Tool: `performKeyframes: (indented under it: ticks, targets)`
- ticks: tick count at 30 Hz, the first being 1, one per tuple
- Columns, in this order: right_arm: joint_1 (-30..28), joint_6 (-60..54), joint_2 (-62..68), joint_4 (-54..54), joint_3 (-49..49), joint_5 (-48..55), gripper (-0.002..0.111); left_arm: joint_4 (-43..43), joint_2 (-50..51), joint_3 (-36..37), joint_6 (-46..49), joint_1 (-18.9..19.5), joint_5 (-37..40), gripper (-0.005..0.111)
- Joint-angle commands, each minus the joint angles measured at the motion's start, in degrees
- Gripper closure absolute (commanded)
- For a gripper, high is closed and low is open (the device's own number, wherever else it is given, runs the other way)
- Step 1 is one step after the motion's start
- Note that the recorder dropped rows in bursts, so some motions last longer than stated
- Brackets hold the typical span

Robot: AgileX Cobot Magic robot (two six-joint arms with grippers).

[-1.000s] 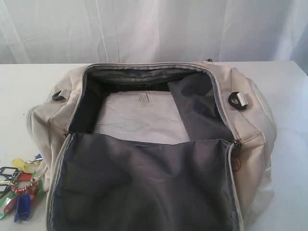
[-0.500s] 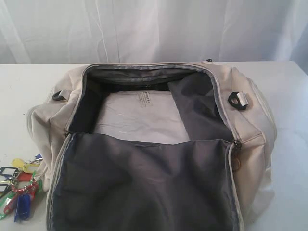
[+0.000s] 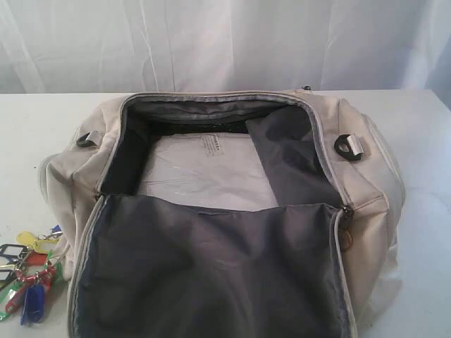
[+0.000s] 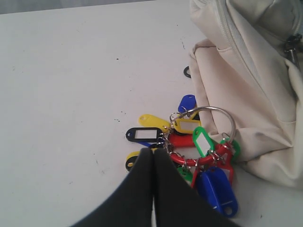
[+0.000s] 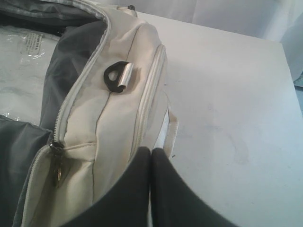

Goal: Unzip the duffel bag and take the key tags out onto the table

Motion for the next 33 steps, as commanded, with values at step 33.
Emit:
performKeyframes:
  ticks: [33]
  targets:
    - [-36.20, 3.02, -32.76, -0.92, 13.27, -4.72, 0.108, -0.54, -0.28, 0.30, -0.54, 0.15, -0.14, 0.107]
